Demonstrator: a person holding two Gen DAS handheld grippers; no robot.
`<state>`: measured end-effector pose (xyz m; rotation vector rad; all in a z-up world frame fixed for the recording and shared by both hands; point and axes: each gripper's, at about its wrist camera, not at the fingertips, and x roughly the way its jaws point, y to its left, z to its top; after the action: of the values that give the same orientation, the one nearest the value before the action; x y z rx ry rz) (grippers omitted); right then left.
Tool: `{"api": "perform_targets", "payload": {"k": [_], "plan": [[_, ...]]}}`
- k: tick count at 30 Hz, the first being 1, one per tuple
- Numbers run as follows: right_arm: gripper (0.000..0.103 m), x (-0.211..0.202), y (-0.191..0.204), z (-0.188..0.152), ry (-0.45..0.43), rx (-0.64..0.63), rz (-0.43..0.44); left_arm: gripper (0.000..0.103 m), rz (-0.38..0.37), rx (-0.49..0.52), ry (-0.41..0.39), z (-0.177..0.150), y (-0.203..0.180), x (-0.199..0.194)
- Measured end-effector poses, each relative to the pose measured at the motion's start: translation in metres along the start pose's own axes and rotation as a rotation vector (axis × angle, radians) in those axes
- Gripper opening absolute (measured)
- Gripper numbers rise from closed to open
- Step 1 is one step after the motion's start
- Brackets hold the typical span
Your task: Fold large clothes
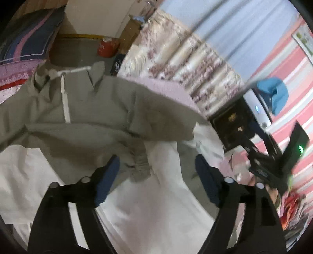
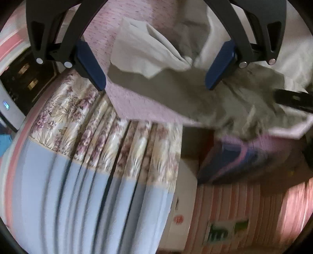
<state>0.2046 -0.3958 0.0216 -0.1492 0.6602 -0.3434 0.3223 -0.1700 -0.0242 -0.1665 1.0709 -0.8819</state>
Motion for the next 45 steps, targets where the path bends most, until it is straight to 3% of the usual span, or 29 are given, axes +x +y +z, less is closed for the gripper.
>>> {"api": "perform_targets", "payload": {"k": [3, 4, 6, 8, 11, 14, 18, 21, 22, 23, 24, 26, 28, 31, 33, 36, 38, 39, 42, 43, 45], "plan": [[0.101, 0.024, 0.02, -0.009, 0.064, -0.106, 0.017, 0.1, 0.023, -0.008, -0.034, -0.003, 0.007, -0.037], [0.101, 0.031, 0.029, -0.01, 0.08, -0.136, 0.026, 0.1, 0.064, 0.013, -0.077, -0.007, 0.012, -0.058], [0.101, 0.05, 0.048, -0.012, 0.114, -0.203, 0.053, 0.1, 0.185, 0.034, -0.117, -0.011, 0.023, -0.078], [0.101, 0.067, 0.064, -0.011, 0.144, -0.248, 0.061, 0.1, 0.385, 0.06, -0.151, -0.022, 0.047, -0.101], [0.101, 0.071, 0.077, -0.007, 0.154, -0.269, 0.08, 0.1, 0.581, 0.042, -0.148, -0.034, 0.089, -0.122], [0.101, 0.054, 0.075, 0.005, 0.178, -0.099, 0.36, 0.1, 0.643, 0.018, -0.156, -0.052, 0.125, -0.142], [0.101, 0.064, 0.093, 0.004, 0.28, 0.024, 0.605, 0.1, 0.649, -0.011, -0.187, -0.068, 0.158, -0.159], [0.099, 0.09, 0.131, -0.012, 0.405, 0.006, 0.626, 0.1, 0.59, -0.054, -0.225, -0.076, 0.167, -0.164], [0.077, 0.099, 0.141, -0.017, 0.435, -0.002, 0.62, 0.1, 0.554, -0.069, -0.243, -0.077, 0.17, -0.166], [0.038, 0.105, 0.146, -0.02, 0.455, -0.004, 0.637, 0.1, 0.533, -0.074, -0.256, -0.077, 0.17, -0.169], [0.03, 0.11, 0.152, -0.022, 0.455, -0.025, 0.616, 0.1, 0.527, -0.073, -0.264, -0.078, 0.169, -0.172], [0.024, 0.105, 0.149, -0.013, 0.367, -0.075, 0.529, 0.1, 0.53, -0.06, -0.296, -0.071, 0.162, -0.173], [0.024, 0.095, 0.141, -0.004, 0.277, -0.129, 0.415, 0.1, 0.51, -0.058, -0.315, -0.067, 0.155, -0.17], [0.023, 0.088, 0.127, -0.004, 0.226, -0.247, 0.204, 0.1, 0.496, -0.058, -0.249, -0.058, 0.157, -0.143], [0.022, 0.096, 0.115, -0.019, 0.315, -0.23, 0.238, 0.1, 0.532, -0.057, -0.177, -0.058, 0.165, -0.117], [0.023, 0.094, 0.105, -0.043, 0.373, -0.222, 0.281, 0.099, 0.71, -0.066, -0.035, -0.066, 0.194, -0.074], [0.029, 0.085, 0.093, -0.047, 0.37, -0.168, 0.316, 0.099, 0.718, -0.092, -0.005, -0.071, 0.213, -0.066], [0.031, 0.08, 0.084, -0.045, 0.365, -0.123, 0.351, 0.1, 0.687, -0.129, -0.011, -0.072, 0.223, -0.069], [0.049, 0.052, 0.056, -0.031, 0.306, -0.035, 0.446, 0.099, 0.691, -0.165, -0.039, -0.069, 0.23, -0.084], [0.06, 0.042, 0.043, -0.025, 0.273, -0.017, 0.442, 0.098, 0.681, -0.156, -0.053, -0.068, 0.226, -0.092], [0.065, 0.026, 0.02, -0.012, 0.197, 0.022, 0.393, 0.1, 0.648, -0.135, -0.089, -0.067, 0.215, -0.11]]}}
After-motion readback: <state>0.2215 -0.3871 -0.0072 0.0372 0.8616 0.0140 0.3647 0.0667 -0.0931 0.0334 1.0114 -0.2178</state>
